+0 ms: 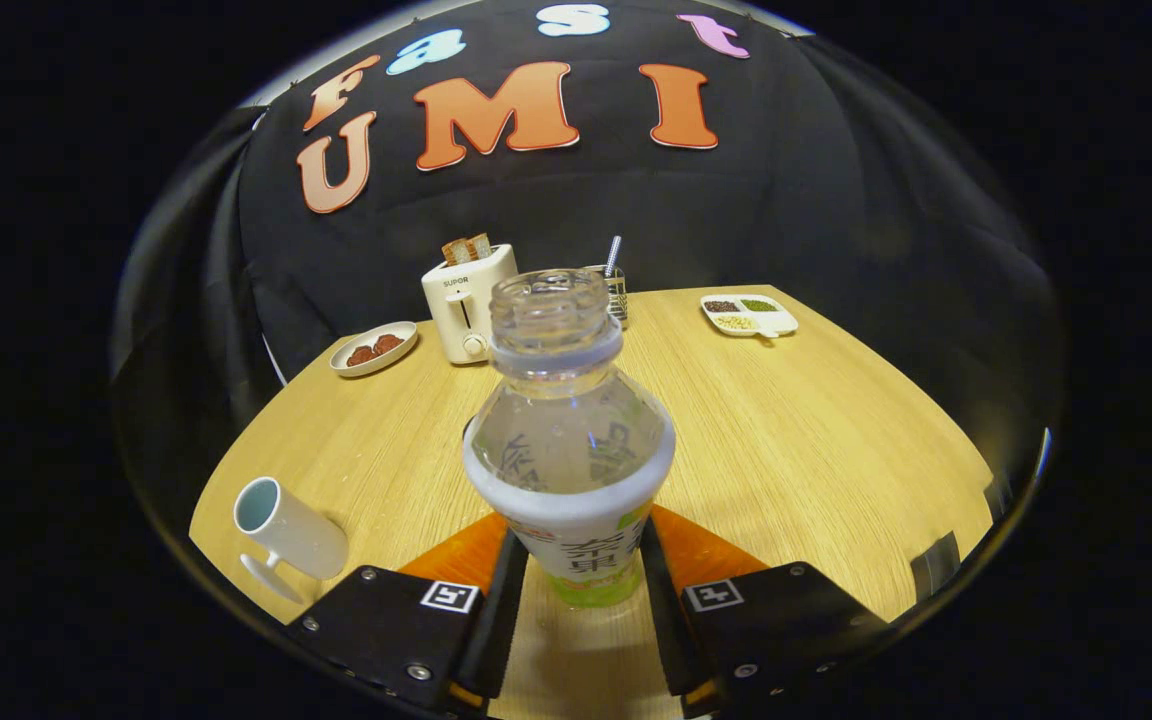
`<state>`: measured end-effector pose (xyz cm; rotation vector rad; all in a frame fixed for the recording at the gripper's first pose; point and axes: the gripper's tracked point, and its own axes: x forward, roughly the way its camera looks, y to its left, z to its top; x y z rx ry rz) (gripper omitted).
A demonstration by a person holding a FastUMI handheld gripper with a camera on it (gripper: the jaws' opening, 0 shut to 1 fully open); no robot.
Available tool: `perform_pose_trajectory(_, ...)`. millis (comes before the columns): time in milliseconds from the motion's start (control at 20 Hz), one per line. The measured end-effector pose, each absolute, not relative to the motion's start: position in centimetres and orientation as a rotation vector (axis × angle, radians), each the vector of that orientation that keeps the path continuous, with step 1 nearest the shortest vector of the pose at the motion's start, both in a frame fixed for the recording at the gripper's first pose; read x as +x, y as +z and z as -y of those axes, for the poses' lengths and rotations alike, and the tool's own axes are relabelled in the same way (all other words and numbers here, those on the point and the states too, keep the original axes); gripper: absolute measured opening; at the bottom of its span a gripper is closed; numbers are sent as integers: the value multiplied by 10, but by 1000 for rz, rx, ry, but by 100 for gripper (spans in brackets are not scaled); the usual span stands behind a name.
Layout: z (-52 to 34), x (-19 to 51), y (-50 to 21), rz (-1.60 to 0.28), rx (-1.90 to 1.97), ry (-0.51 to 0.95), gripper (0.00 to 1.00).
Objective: Take the bottle from table, then pour the juice into the cup, finally place the bottle on the coaster
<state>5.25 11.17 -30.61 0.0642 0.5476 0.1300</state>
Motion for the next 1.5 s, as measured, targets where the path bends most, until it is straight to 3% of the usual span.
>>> perform_pose_trajectory(500,-143,37,-250,-501,-85,103,60)
perform_pose_trajectory(1500,-234,29,-252,-383,-921,157,60)
